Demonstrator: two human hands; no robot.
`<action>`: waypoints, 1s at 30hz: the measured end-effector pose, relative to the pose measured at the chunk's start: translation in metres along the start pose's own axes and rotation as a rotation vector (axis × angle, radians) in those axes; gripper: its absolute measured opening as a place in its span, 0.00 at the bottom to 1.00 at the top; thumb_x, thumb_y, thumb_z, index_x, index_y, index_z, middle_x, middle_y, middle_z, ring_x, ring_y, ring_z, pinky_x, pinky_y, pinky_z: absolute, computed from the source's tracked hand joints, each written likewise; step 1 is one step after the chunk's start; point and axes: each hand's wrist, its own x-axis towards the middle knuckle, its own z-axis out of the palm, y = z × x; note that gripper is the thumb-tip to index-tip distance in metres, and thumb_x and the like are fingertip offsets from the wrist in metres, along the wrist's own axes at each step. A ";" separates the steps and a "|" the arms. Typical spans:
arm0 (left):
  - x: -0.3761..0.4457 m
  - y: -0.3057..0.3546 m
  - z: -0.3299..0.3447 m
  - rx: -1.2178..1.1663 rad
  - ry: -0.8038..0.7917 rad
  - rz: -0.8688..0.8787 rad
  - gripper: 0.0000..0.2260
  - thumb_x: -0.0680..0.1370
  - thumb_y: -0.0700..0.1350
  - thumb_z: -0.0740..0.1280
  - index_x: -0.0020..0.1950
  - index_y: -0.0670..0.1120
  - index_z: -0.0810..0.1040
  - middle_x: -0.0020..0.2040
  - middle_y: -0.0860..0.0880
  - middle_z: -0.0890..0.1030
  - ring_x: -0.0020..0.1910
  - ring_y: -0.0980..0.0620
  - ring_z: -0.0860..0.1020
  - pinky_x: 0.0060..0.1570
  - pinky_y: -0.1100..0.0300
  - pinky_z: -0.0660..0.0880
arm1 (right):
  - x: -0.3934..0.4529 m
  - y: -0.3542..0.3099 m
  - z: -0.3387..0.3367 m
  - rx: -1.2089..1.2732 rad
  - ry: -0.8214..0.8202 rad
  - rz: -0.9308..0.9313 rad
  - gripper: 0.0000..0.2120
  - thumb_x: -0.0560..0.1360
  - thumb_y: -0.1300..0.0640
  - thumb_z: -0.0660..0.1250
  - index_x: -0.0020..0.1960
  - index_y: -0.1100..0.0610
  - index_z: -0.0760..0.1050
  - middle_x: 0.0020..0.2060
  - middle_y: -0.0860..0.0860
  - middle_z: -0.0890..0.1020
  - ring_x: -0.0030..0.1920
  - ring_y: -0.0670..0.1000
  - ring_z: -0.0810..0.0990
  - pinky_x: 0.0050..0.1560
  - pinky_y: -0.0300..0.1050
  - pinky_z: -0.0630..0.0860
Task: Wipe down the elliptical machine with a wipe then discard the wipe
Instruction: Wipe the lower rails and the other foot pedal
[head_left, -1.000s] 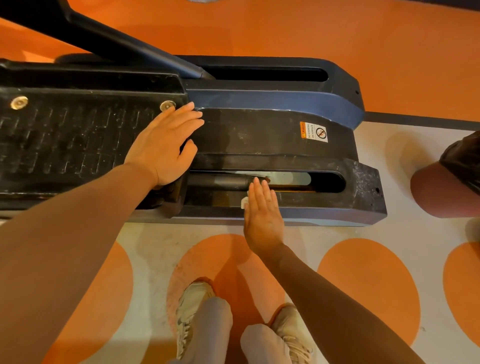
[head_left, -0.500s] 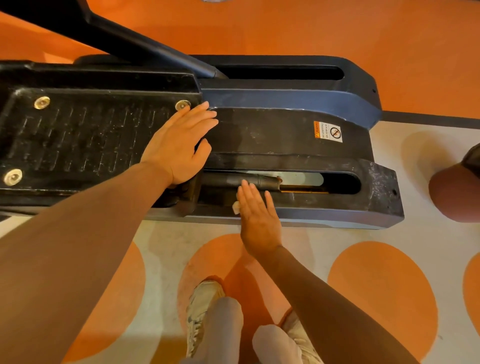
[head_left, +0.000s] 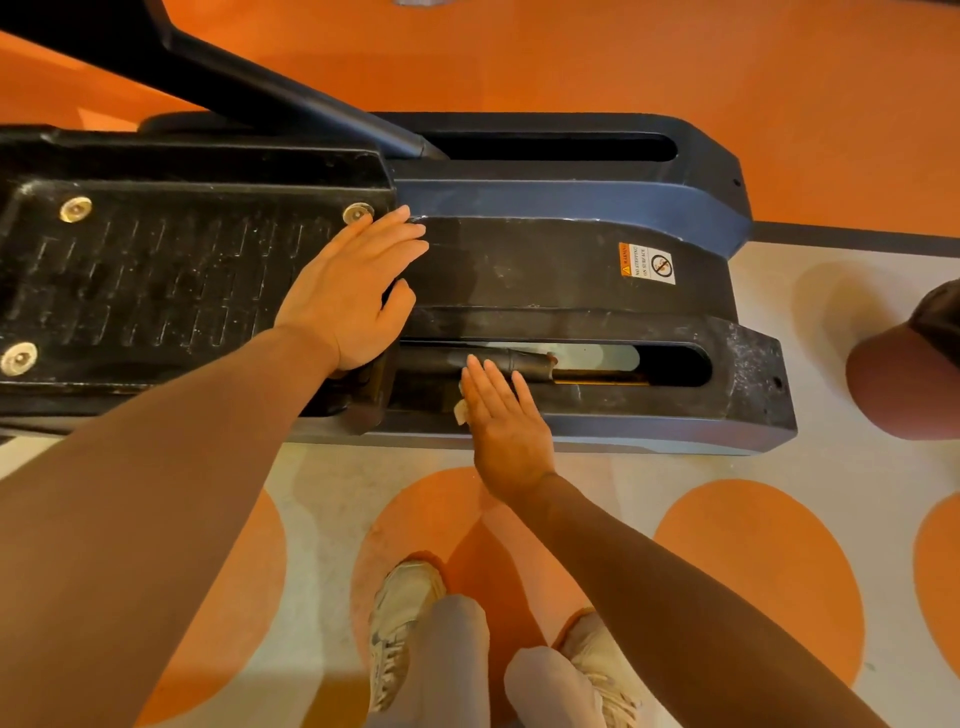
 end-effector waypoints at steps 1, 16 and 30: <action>0.000 -0.001 0.000 -0.003 0.003 0.003 0.27 0.79 0.50 0.50 0.76 0.43 0.67 0.78 0.47 0.64 0.79 0.52 0.55 0.78 0.53 0.48 | -0.004 0.010 -0.004 -0.024 -0.013 0.012 0.34 0.81 0.61 0.56 0.79 0.56 0.40 0.79 0.53 0.40 0.78 0.53 0.36 0.75 0.51 0.32; 0.000 0.002 -0.002 -0.016 -0.007 -0.015 0.27 0.79 0.50 0.50 0.76 0.44 0.66 0.78 0.47 0.63 0.79 0.52 0.54 0.78 0.54 0.47 | -0.031 0.057 -0.016 0.026 -0.021 0.450 0.25 0.85 0.50 0.40 0.80 0.53 0.43 0.79 0.48 0.43 0.78 0.50 0.36 0.75 0.54 0.33; 0.000 0.002 -0.001 -0.005 -0.011 -0.018 0.27 0.79 0.50 0.50 0.77 0.44 0.66 0.78 0.47 0.63 0.79 0.52 0.54 0.78 0.53 0.48 | -0.014 0.052 -0.010 -0.024 -0.014 0.254 0.25 0.84 0.47 0.37 0.80 0.51 0.47 0.79 0.47 0.46 0.77 0.48 0.38 0.75 0.51 0.33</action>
